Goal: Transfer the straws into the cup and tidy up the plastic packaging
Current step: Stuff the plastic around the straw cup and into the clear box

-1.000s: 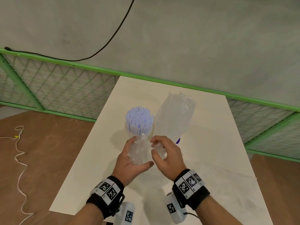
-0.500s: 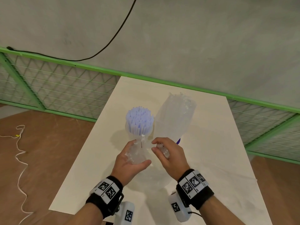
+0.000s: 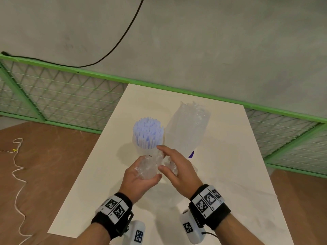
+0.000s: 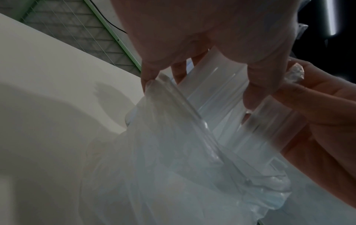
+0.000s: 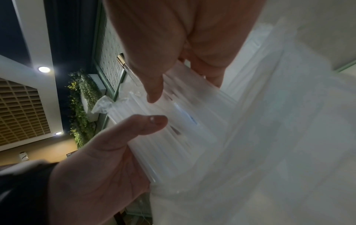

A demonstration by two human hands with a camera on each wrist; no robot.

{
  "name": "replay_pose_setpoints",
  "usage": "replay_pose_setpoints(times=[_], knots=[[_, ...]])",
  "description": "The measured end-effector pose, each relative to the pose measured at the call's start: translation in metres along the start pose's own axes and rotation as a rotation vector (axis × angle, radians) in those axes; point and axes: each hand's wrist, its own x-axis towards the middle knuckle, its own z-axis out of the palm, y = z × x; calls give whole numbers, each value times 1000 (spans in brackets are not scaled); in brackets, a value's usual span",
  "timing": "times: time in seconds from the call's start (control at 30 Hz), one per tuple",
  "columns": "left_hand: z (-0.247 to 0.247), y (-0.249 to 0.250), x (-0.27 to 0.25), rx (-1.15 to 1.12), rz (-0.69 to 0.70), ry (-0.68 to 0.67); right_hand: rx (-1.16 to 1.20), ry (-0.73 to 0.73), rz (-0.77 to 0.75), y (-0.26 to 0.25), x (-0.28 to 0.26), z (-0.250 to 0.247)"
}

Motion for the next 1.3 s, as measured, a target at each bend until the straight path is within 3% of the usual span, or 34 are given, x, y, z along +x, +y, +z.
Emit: replay_pose_setpoints(times=[0.3, 0.5, 0.77, 0.9, 1.07, 1.3], knots=[[2, -4, 6, -21, 18, 20, -47, 29, 4, 6, -5, 7], [0, -4, 6, 73, 36, 34, -33, 75, 100, 1, -7, -1], [-1, -7, 9, 113, 45, 46, -166, 153, 2, 6, -2, -1], [-2, -8, 9, 98, 37, 61, -117, 205, 100, 6, -1, -8], [-5, -7, 10, 85, 40, 63, -12, 333, 82, -2, 0, -26], [-4, -9, 12, 74, 39, 54, -92, 292, 100, 14, -5, -18]])
